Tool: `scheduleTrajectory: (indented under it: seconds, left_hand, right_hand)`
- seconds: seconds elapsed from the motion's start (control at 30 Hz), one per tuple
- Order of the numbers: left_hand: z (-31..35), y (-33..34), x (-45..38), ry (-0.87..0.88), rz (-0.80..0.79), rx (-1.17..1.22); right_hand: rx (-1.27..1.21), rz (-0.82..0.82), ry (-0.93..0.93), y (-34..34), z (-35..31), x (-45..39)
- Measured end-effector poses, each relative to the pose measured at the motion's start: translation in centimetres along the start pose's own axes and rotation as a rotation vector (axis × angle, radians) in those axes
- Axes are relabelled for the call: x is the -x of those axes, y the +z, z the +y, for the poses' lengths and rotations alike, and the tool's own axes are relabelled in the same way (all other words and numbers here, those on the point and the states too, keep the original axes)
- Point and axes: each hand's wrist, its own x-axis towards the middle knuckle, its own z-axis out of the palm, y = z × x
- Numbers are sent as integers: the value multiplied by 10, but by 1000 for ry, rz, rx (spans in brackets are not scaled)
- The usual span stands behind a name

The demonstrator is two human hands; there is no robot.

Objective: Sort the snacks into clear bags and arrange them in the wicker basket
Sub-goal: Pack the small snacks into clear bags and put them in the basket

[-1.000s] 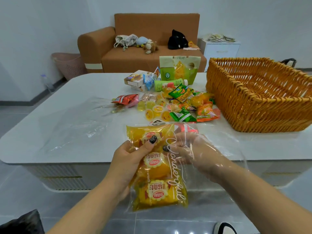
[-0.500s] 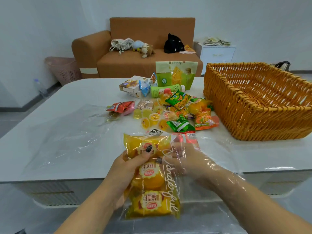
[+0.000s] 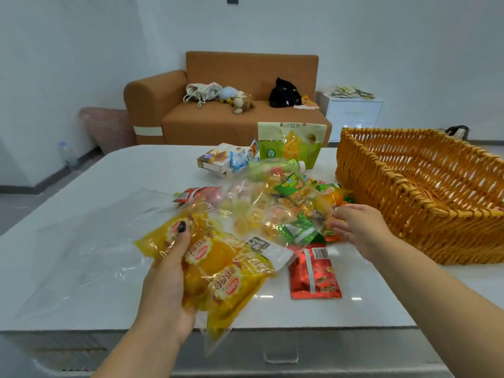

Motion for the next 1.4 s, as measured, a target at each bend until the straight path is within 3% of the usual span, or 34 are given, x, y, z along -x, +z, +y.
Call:
scheduleTrajectory:
  seconds: [0.1, 0.2, 0.47, 0.7, 0.93, 1.4]
  left_hand:
    - [1, 3, -4, 15, 15, -14]
    - [0, 7, -5, 13, 12, -27]
    - [-1, 5, 1, 34, 33, -92]
    - [-5, 1, 15, 39, 3, -128]
    - [-7, 2, 39, 68, -94, -233]
    - [4, -17, 52, 87, -225, -210]
  right_hand:
    - [-51, 80, 114, 15, -4, -21]
    - [-3, 153, 108, 23, -9, -36]
    - [73, 68, 172, 19, -13, -24]
    - [-119, -93, -61, -11, -3, 62]
    - [-20, -246, -203, -73, -3, 141]
    - [201, -809, -177, -99, -10, 150]
